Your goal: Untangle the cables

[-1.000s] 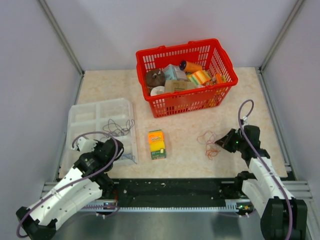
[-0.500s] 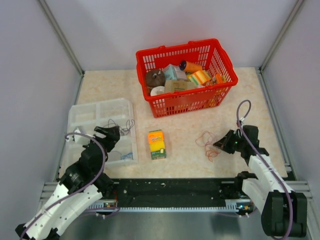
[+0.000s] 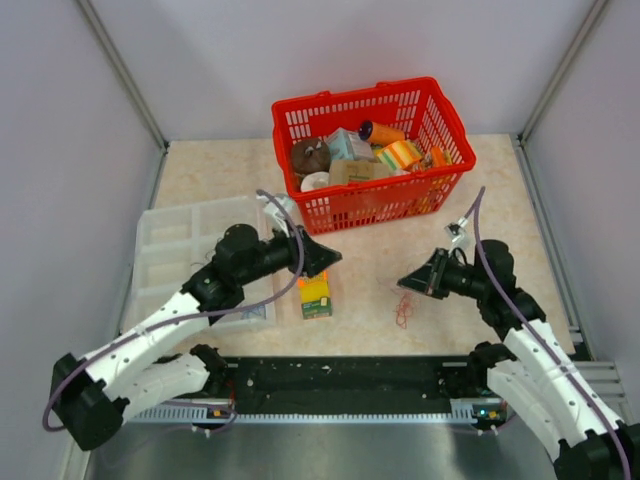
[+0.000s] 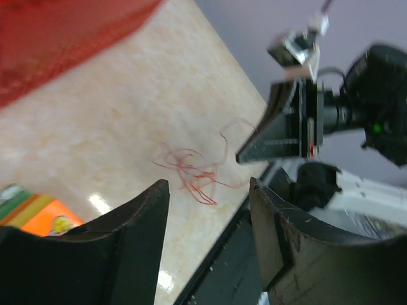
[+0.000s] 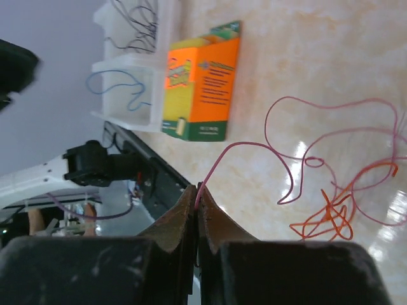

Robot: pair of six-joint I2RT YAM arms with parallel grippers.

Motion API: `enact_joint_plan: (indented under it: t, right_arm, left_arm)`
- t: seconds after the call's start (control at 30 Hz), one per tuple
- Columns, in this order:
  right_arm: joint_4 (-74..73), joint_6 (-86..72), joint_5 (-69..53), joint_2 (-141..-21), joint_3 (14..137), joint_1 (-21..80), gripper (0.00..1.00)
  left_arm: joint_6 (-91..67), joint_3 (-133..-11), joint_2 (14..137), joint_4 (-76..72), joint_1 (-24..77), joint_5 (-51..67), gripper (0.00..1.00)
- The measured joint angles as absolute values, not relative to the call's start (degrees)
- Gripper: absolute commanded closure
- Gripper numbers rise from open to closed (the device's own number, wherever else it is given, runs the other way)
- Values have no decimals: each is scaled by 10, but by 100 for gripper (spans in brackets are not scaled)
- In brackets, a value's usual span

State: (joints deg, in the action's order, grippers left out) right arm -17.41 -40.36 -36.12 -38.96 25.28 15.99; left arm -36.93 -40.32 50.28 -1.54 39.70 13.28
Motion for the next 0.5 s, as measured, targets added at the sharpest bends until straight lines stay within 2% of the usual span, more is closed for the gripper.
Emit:
enact_joint_plan:
  t: [0.17, 0.33, 0.5]
  right_arm:
    - [-143, -485, -404, -360, 282, 160, 100]
    - [-92, -600, -423, -330, 281, 161, 100]
    - [-84, -659, -422, -293, 282, 162, 100]
  left_arm:
    - [-329, -409, 587, -77, 491, 240, 38]
    - [-264, -456, 643, -81, 615, 209, 42]
    - [-245, -489, 698, -104, 626, 176, 42]
